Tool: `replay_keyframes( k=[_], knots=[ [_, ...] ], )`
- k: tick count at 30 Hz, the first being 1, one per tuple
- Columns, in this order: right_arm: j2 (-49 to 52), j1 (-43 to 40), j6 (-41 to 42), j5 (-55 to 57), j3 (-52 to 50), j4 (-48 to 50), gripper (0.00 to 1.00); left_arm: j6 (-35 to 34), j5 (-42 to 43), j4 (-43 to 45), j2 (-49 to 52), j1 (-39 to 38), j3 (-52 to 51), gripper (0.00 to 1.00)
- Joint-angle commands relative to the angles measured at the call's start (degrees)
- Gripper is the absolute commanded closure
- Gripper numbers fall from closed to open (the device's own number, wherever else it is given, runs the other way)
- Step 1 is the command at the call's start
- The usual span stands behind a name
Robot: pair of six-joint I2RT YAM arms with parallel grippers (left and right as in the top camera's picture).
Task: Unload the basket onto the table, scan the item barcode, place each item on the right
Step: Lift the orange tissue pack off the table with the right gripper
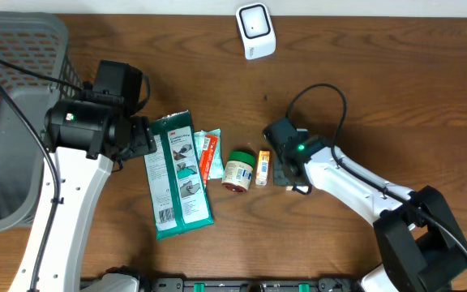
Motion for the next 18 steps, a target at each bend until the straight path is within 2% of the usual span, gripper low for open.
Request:
replay_keyframes(
  k=[1,3,9,12,15,18],
  knots=[
    [0.2,0.0,0.8,6.0,-3.6,1.4,0.82,0.3,-0.7,-0.2,0.0,0.1,0.1,0.13],
    [0.2,-0.3,-2.1,9.2,-3.3,-0.1,0.89,0.3,-0.7,-0.2,0.0,0.1,0.1,0.12],
    [0.2,-0.9,-17.0,16.7,0.1,-3.1,0.79,0.3,-0.7,-0.2,0.0,0.1,0.1,0.12],
    [0.2,-1.1,-18.0,19.1,0.3,-2.6,0.77,0.3,-0.8,-0.2,0.0,0.1,0.1,0.13],
    [0.2,-1.2,-17.8,15.4,0.3,-2.2,0.77,0.3,-0.8,-0.2,0.0,0.1,0.1,0.12],
    [0.2,-1.2,-17.4,5.3,0.1,-2.5,0.75,0.3,-0.8,-0.2,0.0,0.1,0.1,0.13]
  ],
)
